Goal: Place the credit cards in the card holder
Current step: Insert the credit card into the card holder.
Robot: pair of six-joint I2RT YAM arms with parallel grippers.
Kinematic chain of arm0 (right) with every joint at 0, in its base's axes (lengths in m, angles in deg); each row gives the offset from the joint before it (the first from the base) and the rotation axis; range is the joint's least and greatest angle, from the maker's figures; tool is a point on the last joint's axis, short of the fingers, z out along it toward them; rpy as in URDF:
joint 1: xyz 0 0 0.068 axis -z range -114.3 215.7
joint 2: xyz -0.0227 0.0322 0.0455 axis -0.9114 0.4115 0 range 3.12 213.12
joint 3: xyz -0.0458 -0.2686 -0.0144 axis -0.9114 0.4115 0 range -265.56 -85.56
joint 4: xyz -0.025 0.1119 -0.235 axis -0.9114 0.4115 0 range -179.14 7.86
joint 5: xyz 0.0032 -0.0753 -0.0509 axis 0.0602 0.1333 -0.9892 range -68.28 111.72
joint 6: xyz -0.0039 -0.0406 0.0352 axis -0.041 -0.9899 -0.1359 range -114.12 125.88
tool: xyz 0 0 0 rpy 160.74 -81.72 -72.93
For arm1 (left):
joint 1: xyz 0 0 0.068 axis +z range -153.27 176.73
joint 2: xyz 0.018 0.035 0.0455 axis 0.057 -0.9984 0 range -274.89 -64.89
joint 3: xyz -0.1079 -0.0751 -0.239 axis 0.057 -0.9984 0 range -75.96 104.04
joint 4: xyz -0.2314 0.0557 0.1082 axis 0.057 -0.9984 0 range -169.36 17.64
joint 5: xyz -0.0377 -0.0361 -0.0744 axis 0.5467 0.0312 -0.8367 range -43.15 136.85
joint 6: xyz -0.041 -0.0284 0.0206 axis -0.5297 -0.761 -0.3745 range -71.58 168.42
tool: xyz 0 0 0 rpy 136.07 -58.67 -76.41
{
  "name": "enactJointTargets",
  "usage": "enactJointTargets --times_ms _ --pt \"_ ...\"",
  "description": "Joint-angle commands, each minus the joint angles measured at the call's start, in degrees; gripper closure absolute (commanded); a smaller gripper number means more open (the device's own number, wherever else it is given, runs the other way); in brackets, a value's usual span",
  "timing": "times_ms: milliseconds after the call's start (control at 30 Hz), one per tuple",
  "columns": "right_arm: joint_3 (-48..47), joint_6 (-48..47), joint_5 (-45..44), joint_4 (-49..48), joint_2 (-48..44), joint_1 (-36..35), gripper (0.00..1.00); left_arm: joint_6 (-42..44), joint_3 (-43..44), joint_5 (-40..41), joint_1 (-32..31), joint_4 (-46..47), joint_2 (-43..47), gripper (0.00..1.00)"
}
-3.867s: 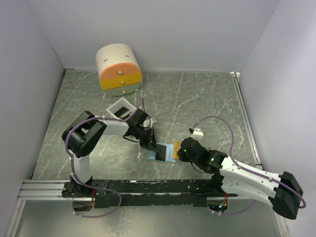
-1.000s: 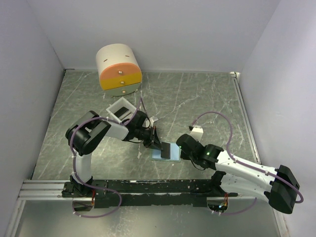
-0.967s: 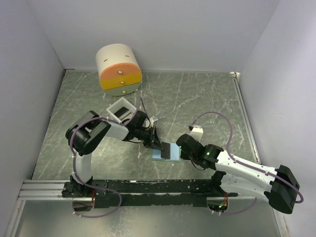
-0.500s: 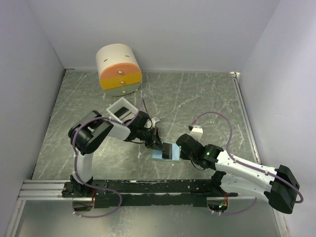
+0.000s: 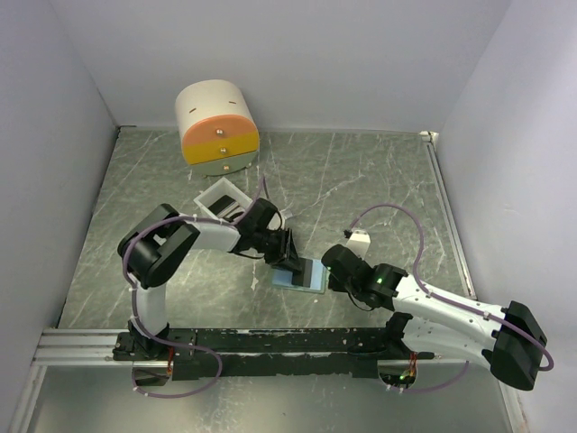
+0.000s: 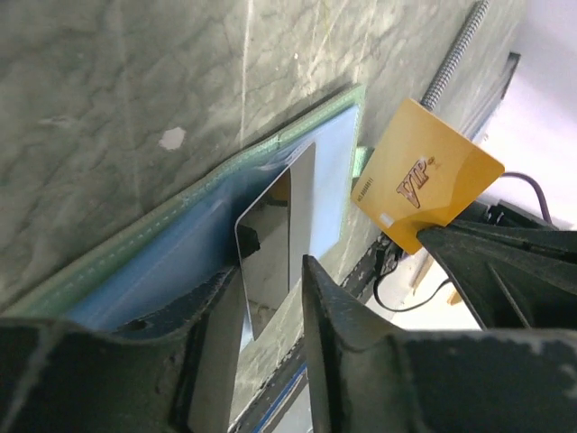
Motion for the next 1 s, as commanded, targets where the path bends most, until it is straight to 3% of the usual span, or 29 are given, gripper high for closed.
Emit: enactJointTargets --times_ms 0,133,667,967 --pt "1.49 -0.01 0.49 0.01 0.53 -0.12 1.0 3.04 2.12 8.45 -0.17 -8.29 3.24 0.55" --pt "1.4 -0.29 0.49 -0.1 0.61 -0.17 1.0 3.28 3.2 11.43 -0.3 -10.98 4.58 0.47" --pt "0.69 -0.53 0.48 -0.26 -0.16 -0.1 1.0 7.03 9.85 23.86 -3.16 -23.44 5.99 0.46" --pt "0.53 -0.48 0.95 -0.82 0.27 -0.13 1.0 7.53 9.86 24.92 -3.67 -24.16 6.11 0.42"
